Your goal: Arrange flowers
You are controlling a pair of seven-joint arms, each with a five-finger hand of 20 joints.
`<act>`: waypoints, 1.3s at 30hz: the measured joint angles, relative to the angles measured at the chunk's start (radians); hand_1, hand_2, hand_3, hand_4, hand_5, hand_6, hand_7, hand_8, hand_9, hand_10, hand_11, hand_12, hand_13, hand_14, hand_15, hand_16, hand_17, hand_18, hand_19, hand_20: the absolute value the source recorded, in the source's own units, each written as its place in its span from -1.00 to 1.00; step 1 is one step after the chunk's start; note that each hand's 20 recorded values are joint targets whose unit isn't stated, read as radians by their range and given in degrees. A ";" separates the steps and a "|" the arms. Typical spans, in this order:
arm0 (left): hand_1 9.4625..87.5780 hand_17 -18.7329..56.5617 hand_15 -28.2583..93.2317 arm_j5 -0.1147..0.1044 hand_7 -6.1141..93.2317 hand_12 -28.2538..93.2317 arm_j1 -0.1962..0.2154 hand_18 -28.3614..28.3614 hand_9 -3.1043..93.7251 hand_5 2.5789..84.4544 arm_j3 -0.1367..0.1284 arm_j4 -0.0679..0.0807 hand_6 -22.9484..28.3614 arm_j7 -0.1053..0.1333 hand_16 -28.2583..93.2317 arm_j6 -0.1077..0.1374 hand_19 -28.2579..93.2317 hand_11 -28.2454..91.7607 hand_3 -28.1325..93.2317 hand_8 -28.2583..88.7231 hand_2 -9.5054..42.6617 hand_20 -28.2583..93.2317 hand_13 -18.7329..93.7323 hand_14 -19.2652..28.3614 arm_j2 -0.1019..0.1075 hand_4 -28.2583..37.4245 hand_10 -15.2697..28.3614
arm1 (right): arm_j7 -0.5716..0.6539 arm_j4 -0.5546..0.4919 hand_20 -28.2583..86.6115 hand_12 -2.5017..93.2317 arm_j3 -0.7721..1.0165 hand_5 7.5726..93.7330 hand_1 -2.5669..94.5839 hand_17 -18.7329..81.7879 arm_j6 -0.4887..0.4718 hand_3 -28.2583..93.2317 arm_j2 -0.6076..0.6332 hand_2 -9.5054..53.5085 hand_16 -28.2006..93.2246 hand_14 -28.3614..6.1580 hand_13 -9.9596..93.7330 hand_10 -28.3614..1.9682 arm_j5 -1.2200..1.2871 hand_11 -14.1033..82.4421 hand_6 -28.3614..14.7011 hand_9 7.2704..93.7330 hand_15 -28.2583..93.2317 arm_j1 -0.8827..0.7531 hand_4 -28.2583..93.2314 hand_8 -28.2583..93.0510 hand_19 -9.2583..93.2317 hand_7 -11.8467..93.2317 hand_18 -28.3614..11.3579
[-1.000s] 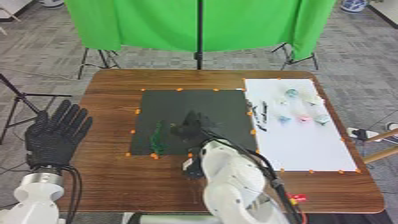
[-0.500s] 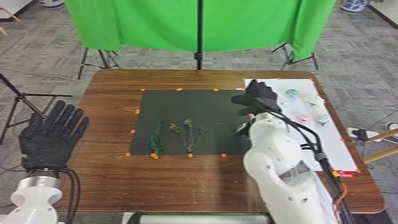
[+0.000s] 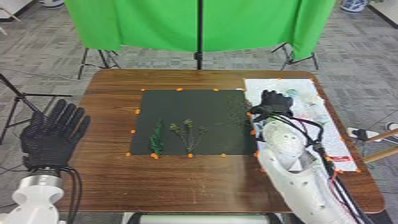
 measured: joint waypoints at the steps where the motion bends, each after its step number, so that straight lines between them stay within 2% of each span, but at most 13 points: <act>1: -0.53 -0.51 0.06 0.002 -0.59 -0.32 -0.001 0.43 -0.11 0.10 0.001 0.000 0.21 0.000 -0.60 0.000 -0.10 -0.22 0.67 -0.66 -0.04 -0.30 -0.11 0.41 0.000 -1.00 0.35 | -0.004 0.015 0.27 -0.64 -0.009 0.34 -0.24 0.11 -0.016 0.49 -0.001 -1.00 -0.02 -0.48 0.34 -0.81 -0.003 -0.48 -0.39 0.30 0.49 0.007 -0.96 -0.67 1.00 -0.64 -1.00; 5: -0.54 -0.51 0.06 0.027 -0.59 -0.32 -0.002 0.43 -0.11 0.10 0.006 -0.004 0.21 -0.004 -0.60 0.005 -0.10 -0.22 0.67 -0.65 -0.04 -0.30 -0.11 0.41 0.001 -1.00 0.36 | -0.006 0.036 0.26 -0.64 -0.016 0.34 -0.20 0.12 -0.076 0.48 -0.009 -1.00 -0.03 -0.44 0.35 -0.74 -0.003 -0.47 -0.31 0.33 0.50 0.022 -0.98 -0.65 1.00 -0.61 -1.00; 7: -0.54 -0.52 0.06 0.036 -0.59 -0.32 -0.002 0.43 -0.11 0.10 0.007 -0.004 0.21 -0.007 -0.60 0.007 -0.10 -0.22 0.67 -0.65 -0.04 -0.29 -0.11 0.41 0.001 -1.00 0.36 | -0.003 0.038 0.26 -0.61 -0.014 0.32 -0.05 0.15 -0.087 0.56 -0.014 -1.00 -0.01 -0.35 0.41 -0.58 -0.003 -0.42 -0.16 0.41 0.51 0.027 -0.98 -0.62 1.00 -0.46 -1.00; 8: -0.54 -0.52 0.06 0.037 -0.59 -0.32 -0.002 0.43 -0.11 0.10 0.008 -0.004 0.21 -0.008 -0.60 0.008 -0.10 -0.22 0.67 -0.65 -0.04 -0.29 -0.11 0.42 0.001 -1.00 0.36 | -0.001 0.041 0.26 -0.60 -0.014 0.33 0.02 0.16 -0.091 0.60 -0.017 -1.00 0.00 -0.29 0.44 -0.49 -0.003 -0.38 -0.10 0.46 0.51 0.030 -0.98 -0.62 1.00 -0.38 -0.99; 10: -0.54 -0.52 0.06 0.037 -0.59 -0.32 -0.003 0.44 -0.11 0.10 0.010 -0.004 0.21 -0.010 -0.60 0.010 -0.10 -0.22 0.67 -0.65 -0.04 -0.29 -0.12 0.42 0.001 -1.00 0.36 | 0.003 0.046 0.26 -0.55 -0.014 0.33 0.17 0.18 -0.095 0.58 -0.023 -1.00 0.09 -0.20 0.48 -0.36 -0.003 -0.36 -0.03 0.52 0.48 0.036 -0.99 -0.38 1.00 -0.30 -0.96; 11: -0.54 -0.52 0.06 0.037 -0.59 -0.32 -0.003 0.44 -0.11 0.10 0.011 -0.004 0.21 -0.011 -0.60 0.011 -0.10 -0.22 0.67 -0.65 -0.04 -0.29 -0.12 0.42 0.001 -1.00 0.36 | 0.005 0.049 0.25 -0.46 -0.014 0.33 0.26 0.19 -0.095 0.54 -0.026 -1.00 0.15 -0.12 0.49 -0.23 -0.003 -0.39 0.02 0.56 0.46 0.039 -1.00 -0.32 1.00 -0.23 -0.94; 13: -0.54 -0.52 0.06 0.034 -0.59 -0.32 -0.003 0.44 -0.11 0.10 0.012 -0.004 0.22 -0.014 -0.60 0.011 -0.09 -0.22 0.67 -0.65 -0.04 -0.29 -0.12 0.41 0.000 -1.00 0.36 | 0.007 0.057 0.22 -0.23 -0.014 0.37 0.39 0.17 -0.089 0.52 -0.033 -1.00 0.24 0.03 0.52 0.01 -0.005 -0.52 0.15 0.70 0.43 0.045 -0.99 -0.26 0.97 -0.07 -0.92; 18: -0.54 -0.53 0.06 0.034 -0.59 -0.32 -0.003 0.45 -0.11 0.10 0.014 -0.004 0.22 -0.024 -0.60 0.018 -0.09 -0.22 0.67 -0.65 -0.04 -0.29 -0.12 0.42 -0.002 -1.00 0.35 | -0.013 0.090 0.22 -0.11 -0.016 0.46 0.48 0.16 -0.029 0.56 -0.036 -1.00 0.31 0.20 0.60 0.22 -0.052 -0.50 0.28 0.82 0.35 0.045 -0.99 -0.25 0.93 0.08 -0.87; 28: -0.54 -0.53 0.06 0.033 -0.59 -0.32 0.006 0.45 -0.11 0.10 0.010 -0.004 0.22 -0.026 -0.60 0.027 -0.08 -0.22 0.67 -0.65 -0.05 -0.29 -0.12 0.42 -0.008 -1.00 0.36 | -0.034 0.064 0.25 -0.03 -0.010 0.54 0.50 0.20 0.135 0.57 -0.007 -1.00 0.33 0.22 0.66 0.23 -0.057 -0.49 0.29 0.88 0.34 -0.016 -0.97 -0.22 0.89 0.07 -0.90; 31: -0.53 -0.53 0.06 0.033 -0.59 -0.32 0.011 0.45 -0.11 0.10 0.008 -0.004 0.21 -0.026 -0.60 0.027 -0.08 -0.22 0.67 -0.65 -0.05 -0.30 -0.12 0.42 -0.010 -1.00 0.36 | -0.021 0.000 0.25 -0.03 0.007 0.54 0.50 0.20 0.168 0.58 0.003 -1.00 0.34 0.21 0.66 0.22 -0.013 -0.48 0.28 0.89 0.34 -0.063 -0.97 -0.21 0.89 0.07 -0.91; 36: -0.54 -0.53 0.06 0.033 -0.59 -0.32 0.014 0.45 -0.11 0.10 0.007 -0.004 0.21 -0.027 -0.60 0.027 -0.08 -0.22 0.67 -0.65 -0.05 -0.30 -0.12 0.42 -0.011 -1.00 0.36 | -0.015 -0.167 0.26 -0.02 0.009 0.55 0.50 0.20 0.241 0.58 0.023 -1.00 0.35 0.21 0.66 0.22 0.008 -0.48 0.27 0.89 0.35 -0.148 -0.97 -0.20 0.89 0.06 -0.92; 39: -0.53 -0.53 0.06 0.032 -0.59 -0.32 0.015 0.45 -0.11 0.10 0.006 -0.004 0.21 -0.028 -0.60 0.027 -0.08 -0.22 0.67 -0.66 -0.05 -0.30 -0.12 0.42 -0.011 -1.00 0.36 | -0.032 -0.236 0.26 -0.01 -0.020 0.55 0.50 0.20 0.249 0.57 0.033 -1.00 0.35 0.20 0.66 0.21 0.006 -0.48 0.27 0.89 0.35 -0.162 -0.96 -0.20 0.89 0.05 -0.91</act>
